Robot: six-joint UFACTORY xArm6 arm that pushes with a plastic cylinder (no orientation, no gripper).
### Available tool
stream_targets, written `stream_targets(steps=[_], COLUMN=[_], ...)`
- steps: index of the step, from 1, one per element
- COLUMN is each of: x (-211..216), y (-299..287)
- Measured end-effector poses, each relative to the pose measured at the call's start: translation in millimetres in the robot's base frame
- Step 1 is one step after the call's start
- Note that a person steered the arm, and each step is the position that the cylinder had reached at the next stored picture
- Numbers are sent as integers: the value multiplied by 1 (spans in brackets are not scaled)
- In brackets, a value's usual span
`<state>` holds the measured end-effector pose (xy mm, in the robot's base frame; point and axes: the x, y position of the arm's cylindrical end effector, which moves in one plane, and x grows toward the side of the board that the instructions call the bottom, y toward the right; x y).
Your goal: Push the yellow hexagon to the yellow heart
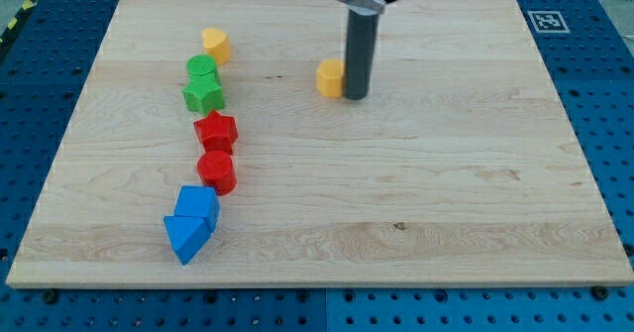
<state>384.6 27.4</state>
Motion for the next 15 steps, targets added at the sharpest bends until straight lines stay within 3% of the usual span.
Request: stream_targets(steps=[1, 3, 5, 8, 10, 13, 15], x=[0, -45, -21, -26, -79, -126, -126], y=[-45, -102, -98, -38, -51, -26, -39])
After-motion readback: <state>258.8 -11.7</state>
